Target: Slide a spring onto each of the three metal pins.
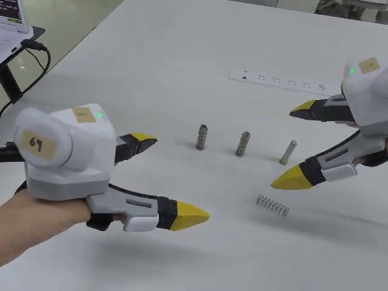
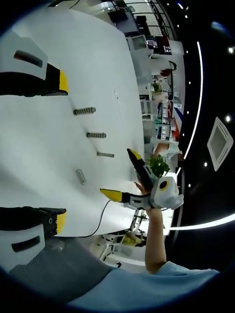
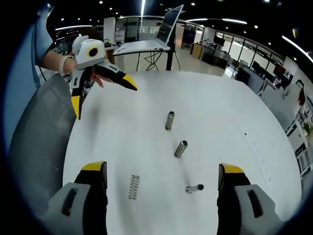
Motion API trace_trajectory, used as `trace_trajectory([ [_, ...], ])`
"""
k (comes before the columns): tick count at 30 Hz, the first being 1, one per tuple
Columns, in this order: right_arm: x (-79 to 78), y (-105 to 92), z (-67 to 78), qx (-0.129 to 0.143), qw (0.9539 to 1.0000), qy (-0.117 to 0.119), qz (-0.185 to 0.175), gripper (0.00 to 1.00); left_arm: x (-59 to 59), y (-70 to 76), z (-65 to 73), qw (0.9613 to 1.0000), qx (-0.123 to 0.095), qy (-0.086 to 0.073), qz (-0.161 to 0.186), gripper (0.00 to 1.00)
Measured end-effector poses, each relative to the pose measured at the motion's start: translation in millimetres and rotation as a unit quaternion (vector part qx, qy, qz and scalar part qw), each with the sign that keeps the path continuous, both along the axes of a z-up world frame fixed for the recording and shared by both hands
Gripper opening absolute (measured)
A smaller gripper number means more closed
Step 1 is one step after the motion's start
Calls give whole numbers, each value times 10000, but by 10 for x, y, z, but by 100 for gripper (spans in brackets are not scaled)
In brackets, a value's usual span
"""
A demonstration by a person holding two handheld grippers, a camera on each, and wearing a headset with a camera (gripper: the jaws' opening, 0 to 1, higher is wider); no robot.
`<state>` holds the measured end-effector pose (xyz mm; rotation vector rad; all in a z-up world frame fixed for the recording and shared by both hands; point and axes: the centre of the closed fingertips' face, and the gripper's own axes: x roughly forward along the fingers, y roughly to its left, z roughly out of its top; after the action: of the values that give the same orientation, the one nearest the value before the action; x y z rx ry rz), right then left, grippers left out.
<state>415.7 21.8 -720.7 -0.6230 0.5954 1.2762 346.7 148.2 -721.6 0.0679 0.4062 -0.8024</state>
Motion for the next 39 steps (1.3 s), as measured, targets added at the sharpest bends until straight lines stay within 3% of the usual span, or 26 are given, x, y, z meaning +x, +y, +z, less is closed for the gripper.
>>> trace_trajectory([
  [7, -135, -183, 82, 278, 9987, -29, -434, 92, 23, -72, 47, 9998, 45, -61, -176, 92],
  [10, -218, -251, 114, 480, 9965, 101, -671, 92, 23, -99, 52, 9997, 60, -74, -243, 91],
  [18, -375, -542, 151, 656, 9912, -10, -1149, 91, 11, -225, 39, 9988, 88, -58, -480, 89],
  [22, -458, -599, 206, 908, 9873, 36, -1305, 91, 17, -297, 37, 9980, 98, -62, -617, 88],
  [29, -533, -789, 169, 800, 9847, -64, -1545, 93, 57, -318, 39, 9972, 184, -67, -724, 89],
  [39, -610, -1013, 174, 879, 9781, -55, -1885, 95, 67, -343, -33, 9949, 346, 42, -942, 89],
])
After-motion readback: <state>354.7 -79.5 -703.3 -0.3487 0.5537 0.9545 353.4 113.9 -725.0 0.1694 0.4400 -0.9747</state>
